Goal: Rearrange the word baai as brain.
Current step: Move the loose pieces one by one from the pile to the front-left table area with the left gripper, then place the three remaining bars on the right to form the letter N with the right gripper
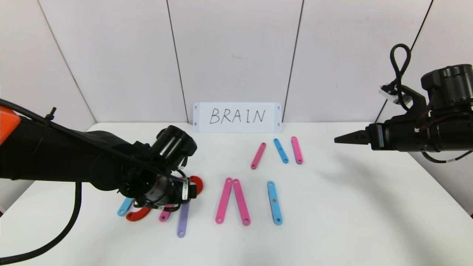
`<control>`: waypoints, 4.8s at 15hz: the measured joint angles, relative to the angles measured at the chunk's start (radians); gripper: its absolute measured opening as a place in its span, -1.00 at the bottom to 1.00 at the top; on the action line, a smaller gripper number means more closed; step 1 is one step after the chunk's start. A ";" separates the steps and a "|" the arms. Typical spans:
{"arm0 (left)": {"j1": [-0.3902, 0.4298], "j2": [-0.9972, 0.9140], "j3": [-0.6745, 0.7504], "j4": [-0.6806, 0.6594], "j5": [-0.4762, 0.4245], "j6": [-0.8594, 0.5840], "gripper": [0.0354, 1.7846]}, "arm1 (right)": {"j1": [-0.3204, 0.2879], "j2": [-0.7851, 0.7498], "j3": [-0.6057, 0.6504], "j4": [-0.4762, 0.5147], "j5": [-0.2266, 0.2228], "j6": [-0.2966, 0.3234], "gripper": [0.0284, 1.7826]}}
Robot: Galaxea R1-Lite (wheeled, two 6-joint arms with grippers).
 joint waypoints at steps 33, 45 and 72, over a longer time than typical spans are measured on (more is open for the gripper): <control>0.007 0.046 0.015 -0.013 -0.028 -0.012 0.94 | 0.001 0.008 0.002 0.000 0.000 0.000 0.95; 0.014 0.069 0.014 -0.005 0.037 -0.009 0.94 | 0.001 0.008 0.002 0.000 0.000 0.000 0.95; 0.358 -0.275 0.239 -0.367 -0.527 0.281 0.94 | 0.360 0.201 -0.198 0.006 -0.374 0.053 0.95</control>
